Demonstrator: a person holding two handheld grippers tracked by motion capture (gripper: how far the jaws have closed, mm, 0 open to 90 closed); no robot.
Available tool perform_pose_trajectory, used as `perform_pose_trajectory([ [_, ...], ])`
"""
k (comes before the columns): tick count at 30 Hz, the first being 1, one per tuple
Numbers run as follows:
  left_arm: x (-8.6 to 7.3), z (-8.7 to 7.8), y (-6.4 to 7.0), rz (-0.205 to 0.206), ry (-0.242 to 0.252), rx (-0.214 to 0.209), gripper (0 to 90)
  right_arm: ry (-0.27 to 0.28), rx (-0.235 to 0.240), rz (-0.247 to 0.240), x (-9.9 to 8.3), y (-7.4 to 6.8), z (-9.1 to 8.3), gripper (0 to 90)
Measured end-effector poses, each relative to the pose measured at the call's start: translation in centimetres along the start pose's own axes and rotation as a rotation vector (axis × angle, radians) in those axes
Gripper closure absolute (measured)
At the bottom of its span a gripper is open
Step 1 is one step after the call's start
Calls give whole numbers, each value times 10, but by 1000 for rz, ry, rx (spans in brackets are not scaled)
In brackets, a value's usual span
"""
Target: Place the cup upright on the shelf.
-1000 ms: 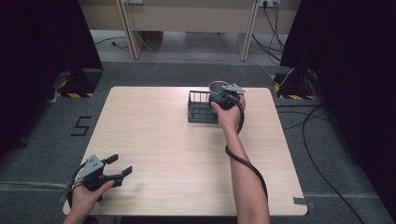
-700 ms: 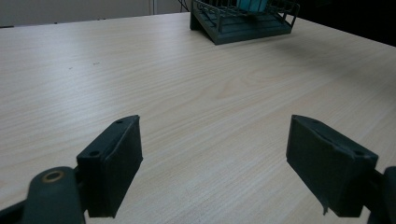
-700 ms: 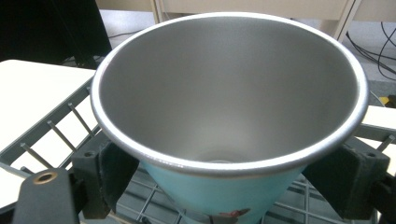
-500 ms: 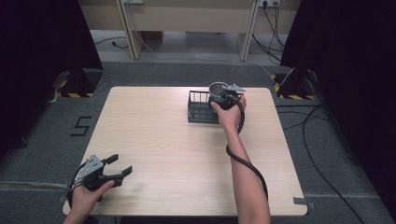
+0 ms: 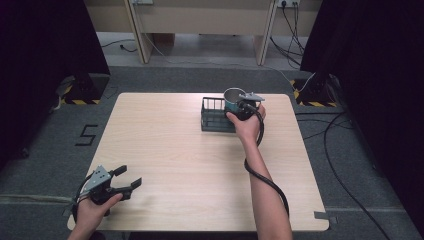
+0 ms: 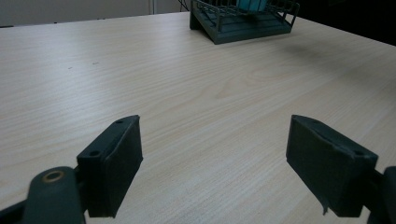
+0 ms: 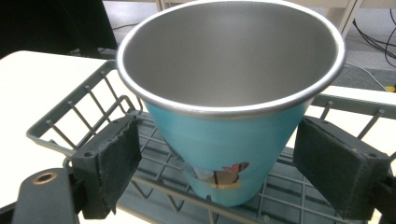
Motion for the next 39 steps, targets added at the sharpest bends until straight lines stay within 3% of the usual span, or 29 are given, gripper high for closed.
perform_pose_trajectory([
  [9, 0, 0, 0, 1, -2, 1, 179, -22, 2, 2, -7, -1, -10, 159],
  [22, 0, 0, 0, 3, -3, 2, 179, 6, 26, -25, -4, -4, -32, 159],
  [39, 0, 0, -1, 11, -2, 6, 180, 10, 39, -45, -17, 1, -60, 182],
])
Point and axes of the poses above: each handheld gripper's, and its own axes: z roughly forward along the jaws, x roughly out of its top, y roughly to its right, the point moved 8 cm from there along z, roughly forward along the jaws, and after that the axes turned 9 degrees about y, right-handed, at the moved point
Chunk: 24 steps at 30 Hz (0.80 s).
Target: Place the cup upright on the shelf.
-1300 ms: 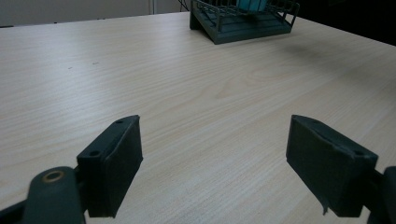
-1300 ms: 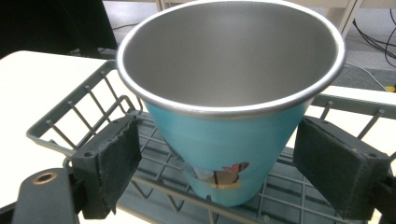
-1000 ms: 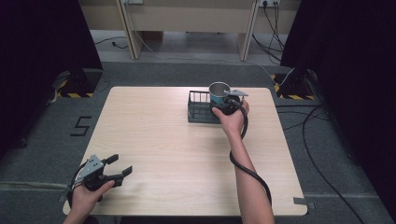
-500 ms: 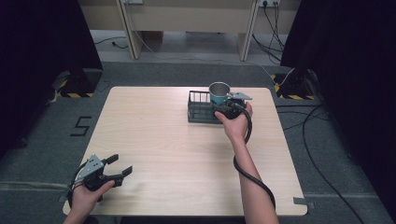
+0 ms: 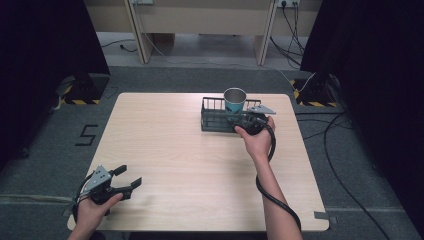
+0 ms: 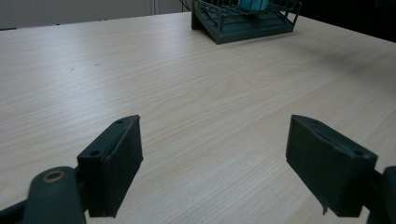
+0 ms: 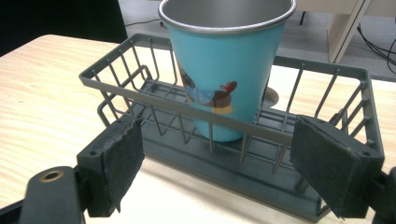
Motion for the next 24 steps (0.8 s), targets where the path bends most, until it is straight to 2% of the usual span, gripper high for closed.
perform_pose_trajectory([
  [15, 0, -1, -1, 0, -2, 3, 180, -2, 24, -28, -7, -6, -20, 186],
  [24, 0, -1, -2, 0, 0, 9, 182, -4, 31, -24, -16, -6, -34, 187],
])
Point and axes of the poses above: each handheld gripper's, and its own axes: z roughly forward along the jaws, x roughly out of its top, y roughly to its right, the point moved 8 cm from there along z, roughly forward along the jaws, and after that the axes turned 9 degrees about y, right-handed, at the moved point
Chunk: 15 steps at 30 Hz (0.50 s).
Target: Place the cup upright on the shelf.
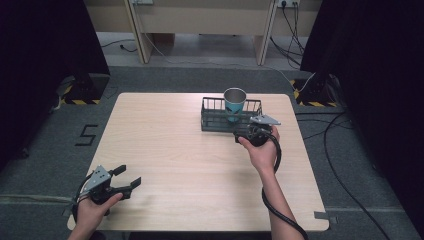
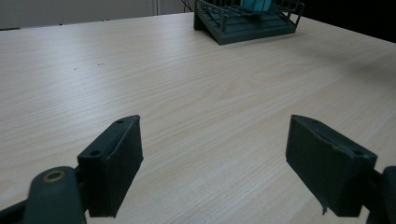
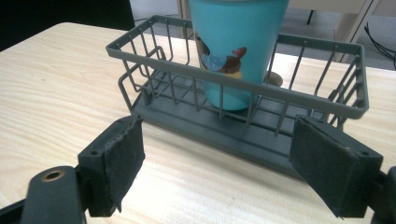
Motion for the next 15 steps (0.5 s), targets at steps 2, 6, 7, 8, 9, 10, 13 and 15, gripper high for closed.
perform_pose_trajectory([
  [2, 0, 0, 0, -1, 1, 1, 182, 0, 0, -1, -1, 0, -3, 188],
  [6, 0, 0, 0, -4, 1, 2, 181, 2, 2, -4, -3, 1, -10, 190],
  [7, 0, 0, 0, -5, 2, 2, 181, 2, 1, -1, -3, 2, -11, 191],
  [8, 0, 0, 0, -5, 2, 3, 182, 0, 1, -1, -4, 2, -13, 191],
  [9, 0, 0, 0, -6, 2, 3, 182, 0, -2, -2, -4, 3, -14, 191],
  [10, 0, 0, -1, -6, 3, 3, 181, 0, -4, -5, -5, 5, -16, 192],
  [13, 0, 0, -1, -6, 3, 4, 181, -2, -10, 0, -8, 8, -20, 193],
  [15, 0, 0, -1, -5, 3, 5, 181, -4, -14, -1, -10, 10, -23, 194],
])
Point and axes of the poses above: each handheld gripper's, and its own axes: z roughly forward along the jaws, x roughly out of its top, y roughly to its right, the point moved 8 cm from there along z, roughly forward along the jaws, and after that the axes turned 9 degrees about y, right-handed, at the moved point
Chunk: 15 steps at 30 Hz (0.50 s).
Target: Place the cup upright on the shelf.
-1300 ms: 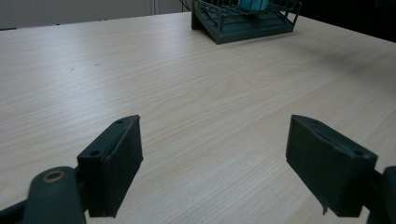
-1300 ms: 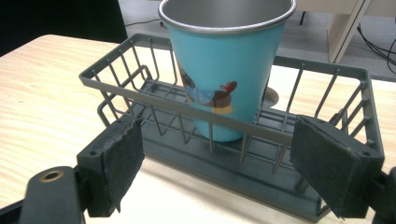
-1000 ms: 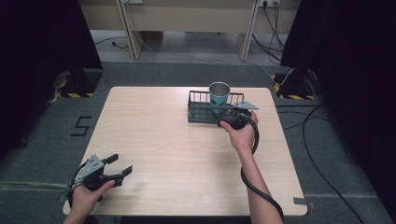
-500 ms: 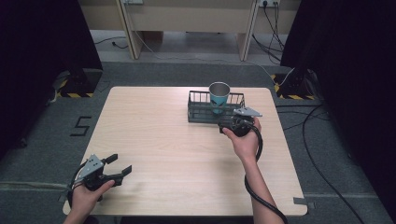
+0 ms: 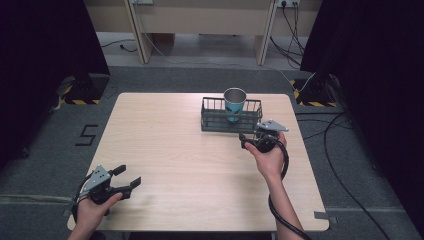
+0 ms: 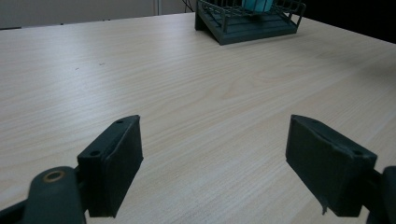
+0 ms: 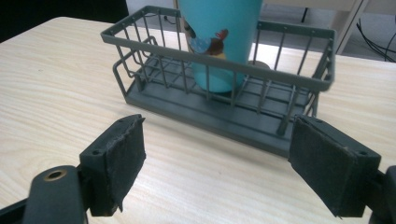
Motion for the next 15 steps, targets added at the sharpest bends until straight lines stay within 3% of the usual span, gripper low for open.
perform_pose_trajectory([
  [15, 0, 0, -1, -1, 0, 7, 179, 12, -28, 21, -14, 16, -27, 202],
])
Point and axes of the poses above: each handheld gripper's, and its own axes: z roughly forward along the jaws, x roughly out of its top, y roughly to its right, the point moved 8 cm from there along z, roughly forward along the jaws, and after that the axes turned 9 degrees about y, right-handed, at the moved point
